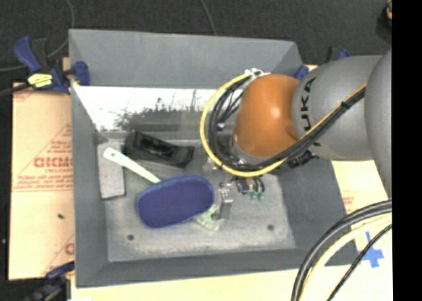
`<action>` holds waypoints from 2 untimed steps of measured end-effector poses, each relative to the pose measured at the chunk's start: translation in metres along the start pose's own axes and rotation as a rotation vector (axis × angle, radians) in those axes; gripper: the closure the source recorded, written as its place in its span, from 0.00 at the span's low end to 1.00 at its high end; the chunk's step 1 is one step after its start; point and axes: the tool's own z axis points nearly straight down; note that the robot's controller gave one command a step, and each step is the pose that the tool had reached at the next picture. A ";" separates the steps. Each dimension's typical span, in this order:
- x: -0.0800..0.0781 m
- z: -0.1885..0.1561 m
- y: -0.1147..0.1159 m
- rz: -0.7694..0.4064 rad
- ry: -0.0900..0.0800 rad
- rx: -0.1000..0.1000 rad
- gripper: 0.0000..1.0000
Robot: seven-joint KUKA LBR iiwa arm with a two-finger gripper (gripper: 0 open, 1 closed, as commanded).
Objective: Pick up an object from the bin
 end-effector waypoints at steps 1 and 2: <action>-0.002 -0.005 0.000 0.002 -0.008 0.000 0.00; -0.014 0.012 0.015 -0.035 -0.009 0.003 0.00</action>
Offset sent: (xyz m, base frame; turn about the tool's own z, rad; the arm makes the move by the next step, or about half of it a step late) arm 0.0288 0.0512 -0.0589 -0.0691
